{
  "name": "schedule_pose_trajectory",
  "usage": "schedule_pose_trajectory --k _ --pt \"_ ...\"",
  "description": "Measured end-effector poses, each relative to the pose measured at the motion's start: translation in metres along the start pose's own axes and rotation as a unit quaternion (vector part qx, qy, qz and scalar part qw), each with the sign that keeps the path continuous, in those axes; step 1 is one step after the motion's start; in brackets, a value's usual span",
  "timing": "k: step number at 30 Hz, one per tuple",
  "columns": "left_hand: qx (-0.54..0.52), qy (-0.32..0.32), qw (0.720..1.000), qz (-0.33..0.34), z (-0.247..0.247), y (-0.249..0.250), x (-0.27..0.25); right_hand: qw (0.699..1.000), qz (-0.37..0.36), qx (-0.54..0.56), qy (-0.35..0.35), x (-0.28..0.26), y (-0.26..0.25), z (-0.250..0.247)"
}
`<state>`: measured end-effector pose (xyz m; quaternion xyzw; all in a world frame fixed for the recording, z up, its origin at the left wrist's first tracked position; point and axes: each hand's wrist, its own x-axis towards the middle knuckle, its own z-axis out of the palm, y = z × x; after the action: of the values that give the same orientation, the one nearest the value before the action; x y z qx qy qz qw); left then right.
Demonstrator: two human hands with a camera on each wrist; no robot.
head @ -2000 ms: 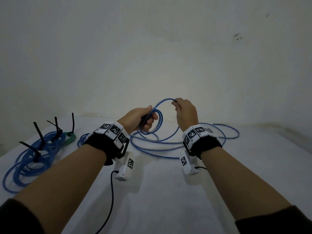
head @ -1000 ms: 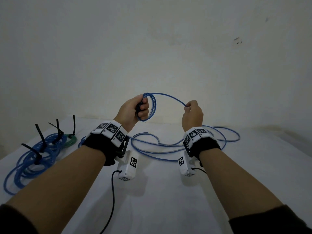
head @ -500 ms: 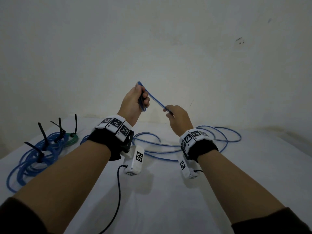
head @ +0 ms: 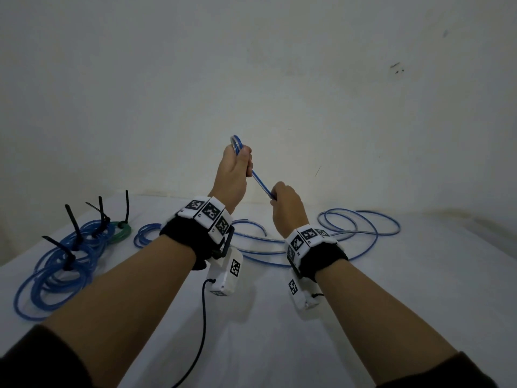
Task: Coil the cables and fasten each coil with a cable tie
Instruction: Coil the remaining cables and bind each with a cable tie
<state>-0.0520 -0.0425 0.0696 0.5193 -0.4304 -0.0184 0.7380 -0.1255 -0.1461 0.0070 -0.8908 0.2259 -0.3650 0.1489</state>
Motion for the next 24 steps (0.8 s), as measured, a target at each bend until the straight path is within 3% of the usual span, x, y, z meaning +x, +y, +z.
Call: schedule_pose_trajectory --k 6,12,15,18,20,24 --pt "0.065 -0.02 0.997 0.03 0.003 -0.006 -0.006 0.997 -0.038 0.034 0.063 -0.002 0.009 -0.001" --pt "0.211 -0.067 0.972 0.085 0.002 -0.014 -0.006 0.991 -0.121 0.05 0.034 -0.007 0.005 -0.006" --pt "0.299 -0.11 0.944 0.083 -0.003 -0.02 -0.01 0.989 -0.138 0.049 -0.018 -0.006 -0.002 -0.015" --pt "0.429 -0.152 0.886 0.086 -0.009 -0.025 -0.013 0.989 -0.124 0.041 -0.076 -0.004 -0.003 -0.02" --pt "0.493 -0.18 0.846 0.091 -0.011 -0.026 -0.015 0.988 -0.116 0.058 -0.079 -0.008 -0.003 -0.021" --pt "0.538 -0.207 0.812 0.086 -0.013 -0.03 -0.015 0.989 -0.143 -0.023 -0.03 -0.01 0.0 -0.02"
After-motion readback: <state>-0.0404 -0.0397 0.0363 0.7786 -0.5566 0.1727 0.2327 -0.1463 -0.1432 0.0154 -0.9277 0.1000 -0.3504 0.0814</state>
